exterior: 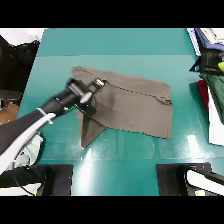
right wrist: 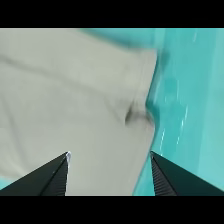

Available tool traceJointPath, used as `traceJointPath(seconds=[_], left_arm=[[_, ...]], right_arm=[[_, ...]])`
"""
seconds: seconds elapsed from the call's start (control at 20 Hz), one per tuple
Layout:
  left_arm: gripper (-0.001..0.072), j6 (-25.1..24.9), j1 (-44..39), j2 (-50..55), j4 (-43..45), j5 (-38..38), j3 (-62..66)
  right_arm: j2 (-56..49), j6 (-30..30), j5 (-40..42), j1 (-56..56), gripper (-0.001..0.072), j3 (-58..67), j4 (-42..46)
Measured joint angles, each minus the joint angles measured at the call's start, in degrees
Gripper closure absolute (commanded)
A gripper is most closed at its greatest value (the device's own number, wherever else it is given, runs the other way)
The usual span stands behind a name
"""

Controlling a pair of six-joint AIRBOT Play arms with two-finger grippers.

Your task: Fold the shirts.

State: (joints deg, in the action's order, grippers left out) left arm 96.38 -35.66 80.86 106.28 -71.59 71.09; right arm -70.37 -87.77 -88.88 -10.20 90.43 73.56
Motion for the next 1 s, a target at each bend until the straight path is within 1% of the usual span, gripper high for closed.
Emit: traceJointPath(seconds=[0.1, 0.25, 0.4, 0.55, 0.6, 0.65, 0.7, 0.85, 1.0], left_arm=[[0.0675, 0.8, 4.2, -4.8, -1.2, 0.0, 0.1], [0.0675, 1.2, 11.7, -11.1, -5.6, 0.4, 0.1], [0.0674, 1.2, 17.6, -14.1, -9.5, 1.0, 0.1], [0.0674, 1.0, 20.3, -15.2, -12.0, 1.3, 0.1], [0.0674, 1.0, 20.7, -15.4, -12.8, 1.3, 0.1], [0.0675, 0.8, 21.1, -15.5, -13.2, 1.3, 0.1], [0.0675, 0.8, 21.4, -15.6, -13.4, 1.4, 0.1], [0.0674, 0.8, 21.7, -15.8, -14.7, 1.4, 0.1], [0.0674, 0.7, 21.9, -15.9, -14.9, 0.9, 0.1]], right_arm=[[3.0, 0.4, -0.7, -1.1, 0.0153, -7.4, 0.0], [8.5, 0.7, -0.1, -4.3, 0.0153, -23.0, 0.1], [13.2, 1.5, 2.6, -7.0, 0.0153, -38.8, -0.6], [16.2, 2.9, 6.4, -8.2, 0.0153, -51.0, -3.3], [16.7, 3.3, 7.6, -8.3, 0.0155, -53.8, -4.8], [17.2, 4.0, 8.5, -8.5, 0.0177, -56.3, -6.2], [17.4, 4.5, 9.4, -8.5, 0.0229, -58.4, -7.8], [17.9, 5.7, 12.0, -6.3, 0.0229, -62.3, -11.3], [18.1, 5.4, 15.2, -0.7, 0.0229, -63.8, -12.7]])
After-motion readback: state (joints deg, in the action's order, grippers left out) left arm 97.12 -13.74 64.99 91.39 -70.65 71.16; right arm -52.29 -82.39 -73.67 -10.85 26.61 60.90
